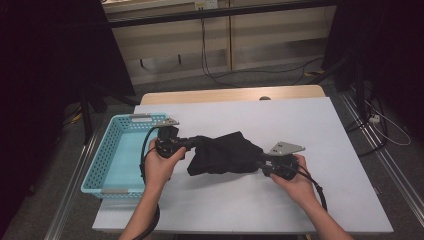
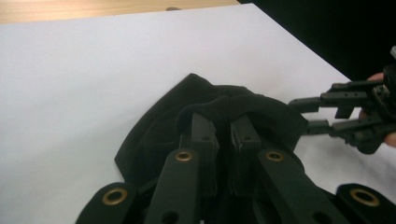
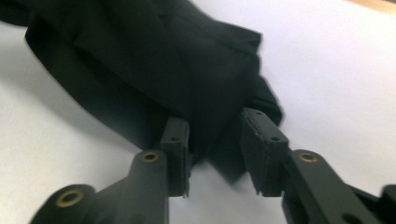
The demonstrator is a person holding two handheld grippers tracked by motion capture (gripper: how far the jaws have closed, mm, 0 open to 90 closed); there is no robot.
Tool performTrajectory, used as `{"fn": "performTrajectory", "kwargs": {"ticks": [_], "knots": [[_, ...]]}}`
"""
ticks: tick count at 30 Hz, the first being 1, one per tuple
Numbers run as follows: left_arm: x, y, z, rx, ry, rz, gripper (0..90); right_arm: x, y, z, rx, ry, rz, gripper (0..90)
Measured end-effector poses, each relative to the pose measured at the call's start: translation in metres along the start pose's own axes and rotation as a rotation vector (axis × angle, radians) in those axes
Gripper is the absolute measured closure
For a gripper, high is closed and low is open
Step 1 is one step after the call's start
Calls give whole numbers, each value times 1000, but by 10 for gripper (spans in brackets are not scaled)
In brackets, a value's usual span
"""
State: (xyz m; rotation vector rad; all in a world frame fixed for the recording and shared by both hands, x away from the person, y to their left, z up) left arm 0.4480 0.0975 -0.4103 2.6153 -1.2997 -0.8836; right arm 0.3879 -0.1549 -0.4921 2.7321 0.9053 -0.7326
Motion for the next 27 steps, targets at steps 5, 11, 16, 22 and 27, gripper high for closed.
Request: {"fn": "performTrajectory", "kwargs": {"ticks": [5,11,16,22,27], "knots": [[0,-8,-1,-20,2,-13,836,9,-12,0,-9,-17,-34,482],[2,-10,1,-31,1,-6,836,21,-16,6,-46,-78,-1,531],[2,-10,2,-29,-3,-3,836,13,-5,3,-12,-50,8,855],[1,-1,1,-18,-9,34,836,-21,18,-14,49,51,51,875],[11,9,-3,10,-8,56,836,-56,40,-34,96,151,100,876]]}}
Point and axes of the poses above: each handheld gripper's, and its own axes: x roughly forward along the jaws, z roughly out of its underside, y roughly to its right, the point moved 7 cm from there along x, roughly forward along the jaws, and after that the axes turned 5 degrees about y, right-handed, at the moved point
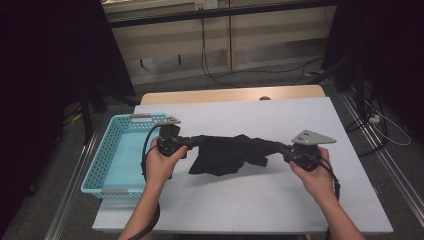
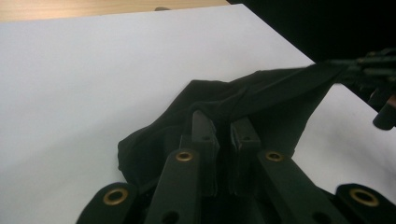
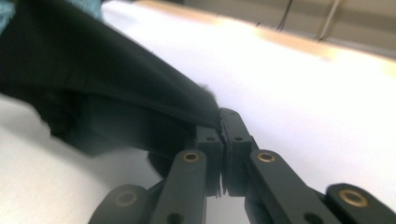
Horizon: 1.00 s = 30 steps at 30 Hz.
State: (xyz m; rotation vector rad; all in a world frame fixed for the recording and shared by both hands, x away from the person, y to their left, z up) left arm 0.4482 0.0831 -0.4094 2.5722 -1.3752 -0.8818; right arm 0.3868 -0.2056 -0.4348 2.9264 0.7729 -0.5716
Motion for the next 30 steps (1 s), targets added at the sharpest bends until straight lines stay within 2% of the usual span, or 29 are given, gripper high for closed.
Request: {"fn": "performTrajectory", "kwargs": {"ticks": [2,4,8,9,10,11,13,15,19,23,27,30], "knots": [[8,1,-1,21,-4,-5,835,-6,7,-5,15,22,14,875],[19,-1,-1,15,-15,-11,834,-7,13,-4,37,27,29,876],[39,-8,4,30,-17,-25,816,1,21,8,42,-12,65,876],[42,-9,6,21,-22,-26,805,3,22,11,42,-24,69,876],[45,-11,9,12,-16,-32,709,9,24,18,45,-50,80,876],[46,-12,10,18,-14,-39,709,9,24,18,45,-50,80,876],[45,-11,14,42,-13,-43,557,12,24,24,52,-70,77,876],[41,-10,16,47,-7,-45,407,15,24,27,47,-83,74,876],[29,-3,24,70,-2,-33,252,17,20,29,33,-96,66,875],[19,0,34,104,-5,-43,184,18,17,30,31,-101,62,874],[11,6,38,136,-19,-31,150,17,16,31,36,-102,61,874],[7,13,41,136,-26,-9,115,17,16,31,29,-107,60,874]]}}
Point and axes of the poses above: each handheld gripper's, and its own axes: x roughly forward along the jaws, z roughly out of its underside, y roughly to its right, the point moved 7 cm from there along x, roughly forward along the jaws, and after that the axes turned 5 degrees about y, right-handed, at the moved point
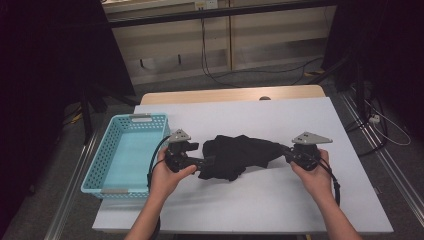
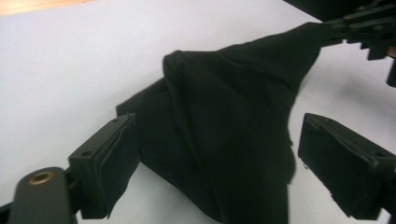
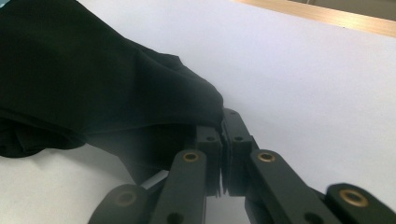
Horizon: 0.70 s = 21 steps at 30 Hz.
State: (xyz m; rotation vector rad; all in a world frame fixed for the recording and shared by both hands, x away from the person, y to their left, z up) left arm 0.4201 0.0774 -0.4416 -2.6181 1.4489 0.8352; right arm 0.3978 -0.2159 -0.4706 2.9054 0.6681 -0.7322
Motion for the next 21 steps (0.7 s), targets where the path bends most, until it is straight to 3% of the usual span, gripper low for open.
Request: {"fn": "performTrajectory", "kwargs": {"ticks": [5,7,13,17,21], "knots": [[-2,10,10,11,-34,33,91,0,1,1,7,2,4,874],[-2,14,15,42,-51,46,96,-1,1,2,11,3,4,873],[0,17,26,117,-97,25,177,-2,2,2,15,6,6,873],[1,16,31,130,-121,11,240,-3,4,3,16,6,10,872],[1,16,34,144,-147,-2,365,-5,6,3,25,14,14,872]]}}
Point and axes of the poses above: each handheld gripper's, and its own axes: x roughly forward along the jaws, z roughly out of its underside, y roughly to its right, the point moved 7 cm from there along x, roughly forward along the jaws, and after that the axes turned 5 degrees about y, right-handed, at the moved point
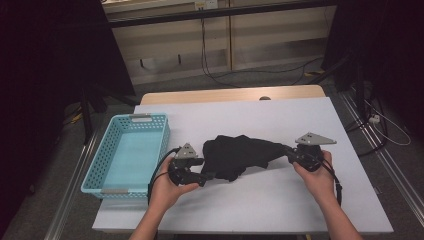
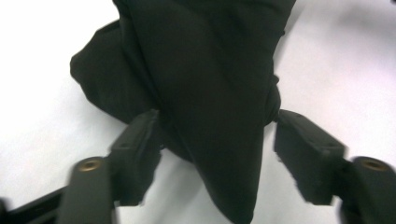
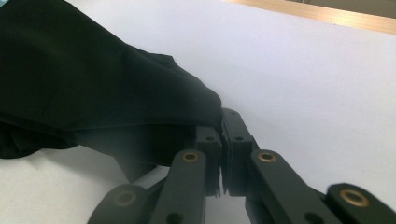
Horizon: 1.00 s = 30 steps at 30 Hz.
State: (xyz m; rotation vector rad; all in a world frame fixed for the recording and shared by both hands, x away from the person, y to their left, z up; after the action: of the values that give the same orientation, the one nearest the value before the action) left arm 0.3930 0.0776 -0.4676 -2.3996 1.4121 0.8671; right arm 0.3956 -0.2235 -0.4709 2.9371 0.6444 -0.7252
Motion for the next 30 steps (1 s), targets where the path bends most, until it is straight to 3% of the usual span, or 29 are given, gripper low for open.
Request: {"fn": "performTrajectory", "kwargs": {"ticks": [3,9,13,18,22,30], "knots": [[-3,-2,-1,-15,-2,-6,527,-1,0,0,4,2,1,871],[-12,-6,-8,-102,3,23,841,-2,0,-1,0,6,-3,871],[-21,-9,-17,-132,28,20,861,-3,0,-2,-1,9,-5,871],[-38,-20,-37,-190,121,8,864,-8,-1,-7,-6,24,-8,870],[-47,-30,-53,-209,163,-22,866,-10,-6,-16,-37,32,-13,871],[-38,-48,-61,-241,143,-72,866,-10,-6,-19,-46,27,-28,867]]}}
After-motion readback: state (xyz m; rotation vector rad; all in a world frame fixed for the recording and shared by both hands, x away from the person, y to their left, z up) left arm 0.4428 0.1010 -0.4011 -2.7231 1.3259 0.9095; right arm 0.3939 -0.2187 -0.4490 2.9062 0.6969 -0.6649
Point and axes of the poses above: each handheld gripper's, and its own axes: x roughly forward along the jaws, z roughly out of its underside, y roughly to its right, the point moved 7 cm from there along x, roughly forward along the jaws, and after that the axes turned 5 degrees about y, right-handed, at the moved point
